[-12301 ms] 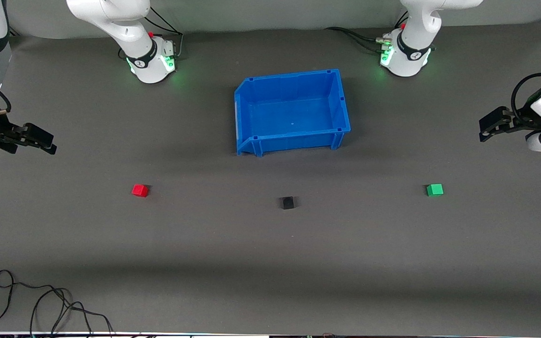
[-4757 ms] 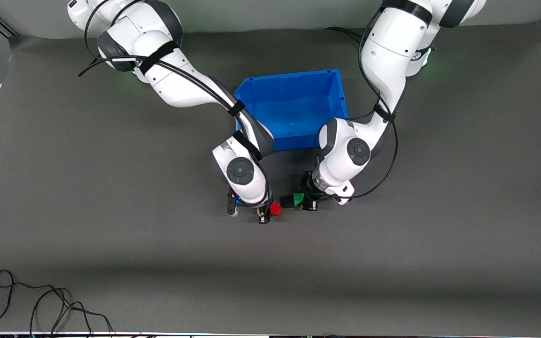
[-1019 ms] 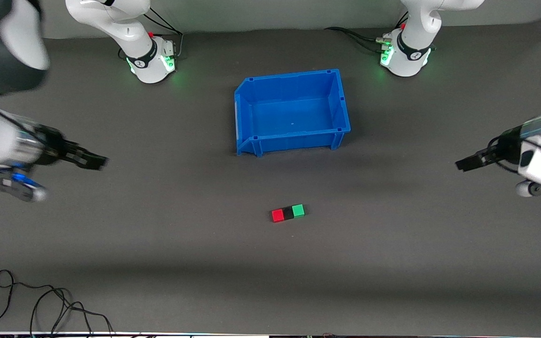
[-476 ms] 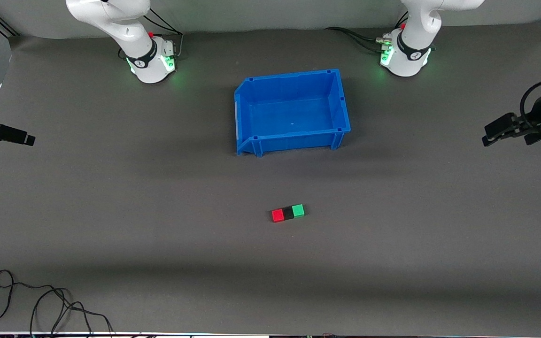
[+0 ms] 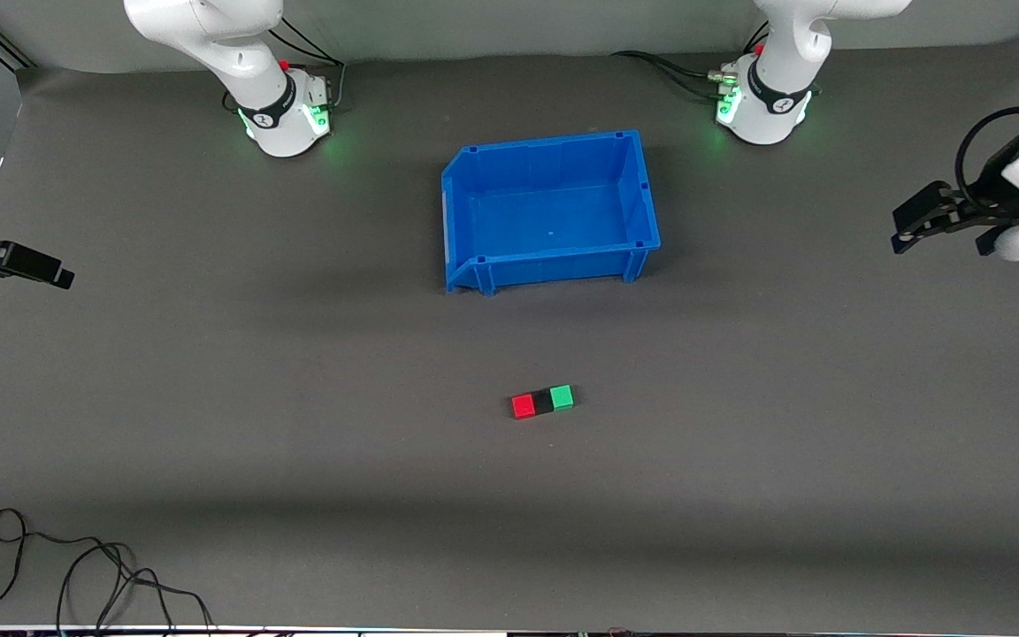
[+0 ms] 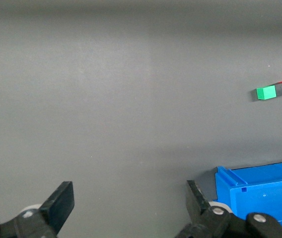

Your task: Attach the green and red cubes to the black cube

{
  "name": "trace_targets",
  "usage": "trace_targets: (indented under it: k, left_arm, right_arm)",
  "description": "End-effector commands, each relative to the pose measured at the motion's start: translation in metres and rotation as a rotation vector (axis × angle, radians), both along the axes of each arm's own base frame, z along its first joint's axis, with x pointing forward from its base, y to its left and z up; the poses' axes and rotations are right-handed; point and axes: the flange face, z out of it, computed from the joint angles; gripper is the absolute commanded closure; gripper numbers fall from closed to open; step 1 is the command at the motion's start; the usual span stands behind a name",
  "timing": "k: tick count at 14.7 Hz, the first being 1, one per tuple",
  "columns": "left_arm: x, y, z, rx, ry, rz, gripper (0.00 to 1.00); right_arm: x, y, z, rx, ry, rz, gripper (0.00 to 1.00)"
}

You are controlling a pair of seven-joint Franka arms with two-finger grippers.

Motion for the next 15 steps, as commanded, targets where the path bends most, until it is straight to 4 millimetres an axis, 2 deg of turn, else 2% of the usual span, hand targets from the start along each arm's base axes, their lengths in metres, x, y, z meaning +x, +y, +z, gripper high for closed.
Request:
trace_targets:
  k: [1,6,12,15]
  left_arm:
    - [-0.004,0.013,0.001,0.015,-0.013,-0.025,0.00]
    - [-0.006,0.030,-0.001,0.016,0.029,0.000,0.00]
    - [0.002,0.029,-0.009,0.019,0.044,0.000,0.00]
    - [0.003,0.029,-0.011,0.019,0.047,0.006,0.00]
  right_arm:
    - [-0.014,0.002,0.001,-0.011,-0.023,0.032,0.01]
    - [-0.015,0.003,0.002,-0.012,-0.023,0.033,0.01]
    - [-0.016,0.013,0.005,-0.011,-0.027,0.039,0.01]
    - [-0.015,0.024,0.005,-0.028,-0.026,0.061,0.01]
